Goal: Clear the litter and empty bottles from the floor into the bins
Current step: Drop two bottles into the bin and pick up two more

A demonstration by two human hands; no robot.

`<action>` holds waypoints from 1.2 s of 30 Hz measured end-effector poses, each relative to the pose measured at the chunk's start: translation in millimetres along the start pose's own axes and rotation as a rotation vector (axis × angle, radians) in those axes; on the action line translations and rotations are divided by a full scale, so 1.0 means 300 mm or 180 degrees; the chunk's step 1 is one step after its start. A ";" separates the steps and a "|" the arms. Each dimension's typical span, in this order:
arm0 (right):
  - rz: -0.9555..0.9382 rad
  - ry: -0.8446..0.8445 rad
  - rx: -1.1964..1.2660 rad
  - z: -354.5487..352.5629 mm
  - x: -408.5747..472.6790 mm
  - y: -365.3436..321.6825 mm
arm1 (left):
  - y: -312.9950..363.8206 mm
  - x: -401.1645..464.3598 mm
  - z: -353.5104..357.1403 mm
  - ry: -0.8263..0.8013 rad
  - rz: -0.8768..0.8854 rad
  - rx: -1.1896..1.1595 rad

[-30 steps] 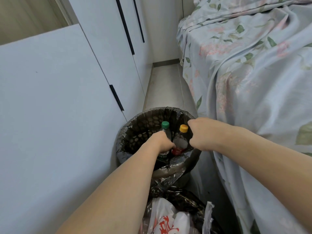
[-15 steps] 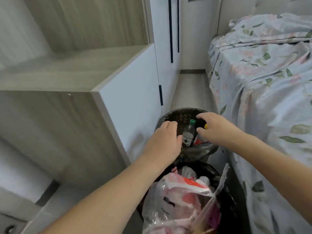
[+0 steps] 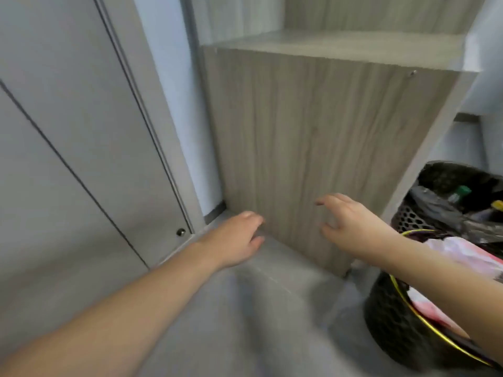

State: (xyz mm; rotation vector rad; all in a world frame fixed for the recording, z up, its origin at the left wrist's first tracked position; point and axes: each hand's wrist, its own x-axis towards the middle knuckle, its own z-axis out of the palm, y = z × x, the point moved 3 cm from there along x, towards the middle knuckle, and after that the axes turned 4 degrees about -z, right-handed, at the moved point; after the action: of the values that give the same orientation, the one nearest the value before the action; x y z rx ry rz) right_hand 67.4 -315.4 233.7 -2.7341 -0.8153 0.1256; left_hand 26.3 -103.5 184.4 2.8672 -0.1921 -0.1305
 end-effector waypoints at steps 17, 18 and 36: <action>-0.1511 -0.1887 0.0093 0.916 0.222 -1.471 | -1.093 -1.313 0.310 -0.0128 -0.3512 -0.1089; -0.1476 -0.1991 0.0111 0.964 0.194 -1.523 | -1.101 -1.374 0.336 -0.0209 -0.3683 -0.1148; -0.0826 -0.3764 0.0445 1.523 -0.532 -1.517 | -0.827 -1.788 0.662 -0.3999 -0.3884 -0.2304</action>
State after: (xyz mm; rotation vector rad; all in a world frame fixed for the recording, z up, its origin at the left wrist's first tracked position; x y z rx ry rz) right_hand -378.7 73.2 -68.7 -2.1897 -1.3075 1.7388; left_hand -494.8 159.6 -34.2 1.4322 1.1036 -1.6986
